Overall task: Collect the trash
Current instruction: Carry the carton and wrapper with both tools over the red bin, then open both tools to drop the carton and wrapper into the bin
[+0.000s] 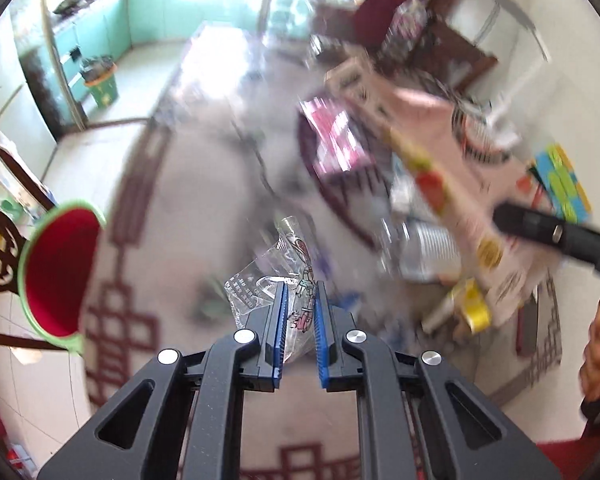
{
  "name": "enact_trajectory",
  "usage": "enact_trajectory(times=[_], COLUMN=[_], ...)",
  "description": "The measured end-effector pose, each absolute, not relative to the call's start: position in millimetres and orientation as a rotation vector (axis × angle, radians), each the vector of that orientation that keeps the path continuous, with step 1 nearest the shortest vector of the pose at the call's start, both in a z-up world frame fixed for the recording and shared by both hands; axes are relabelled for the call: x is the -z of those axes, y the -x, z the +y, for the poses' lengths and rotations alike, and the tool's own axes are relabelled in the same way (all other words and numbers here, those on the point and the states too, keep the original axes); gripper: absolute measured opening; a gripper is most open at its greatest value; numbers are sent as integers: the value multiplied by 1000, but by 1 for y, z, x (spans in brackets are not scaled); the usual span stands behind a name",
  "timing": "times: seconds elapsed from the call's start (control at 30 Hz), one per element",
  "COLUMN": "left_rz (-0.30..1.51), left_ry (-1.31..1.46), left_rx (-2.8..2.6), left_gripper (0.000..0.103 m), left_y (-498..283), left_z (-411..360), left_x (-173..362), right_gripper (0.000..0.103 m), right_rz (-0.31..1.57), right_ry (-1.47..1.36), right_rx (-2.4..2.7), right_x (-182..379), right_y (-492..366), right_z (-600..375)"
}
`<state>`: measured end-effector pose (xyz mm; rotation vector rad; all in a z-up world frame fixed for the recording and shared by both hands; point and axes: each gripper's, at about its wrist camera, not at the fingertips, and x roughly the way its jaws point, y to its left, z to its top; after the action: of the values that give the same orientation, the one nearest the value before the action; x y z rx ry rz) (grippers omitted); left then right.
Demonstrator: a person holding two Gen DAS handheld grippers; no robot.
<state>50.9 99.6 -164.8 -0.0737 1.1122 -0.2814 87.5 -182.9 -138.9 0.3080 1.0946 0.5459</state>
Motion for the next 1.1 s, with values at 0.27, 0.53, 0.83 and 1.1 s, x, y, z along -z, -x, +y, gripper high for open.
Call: enact_trajectory(times=[0.27,0.53,0.83,1.1], left_rz=[1083,1133,1156,1150], left_ry=[112,165,216,238], left_rx=[137,-89,-231,-253], left_gripper=[10,10,11,48], left_y=[-88,-104,-122,-133], left_z=[174,294,377,393], left_x=[166,199,227,231], right_gripper=[26,27,30,62], right_rz=[1091,1204,1307,1259], right_ry=[-299,-265,-130,-107], right_rx=[-618,-752,-817,-761], right_x=[135,166,206,195], right_y=[-127,-159,-184,-187], right_z=[-103,7,115,120])
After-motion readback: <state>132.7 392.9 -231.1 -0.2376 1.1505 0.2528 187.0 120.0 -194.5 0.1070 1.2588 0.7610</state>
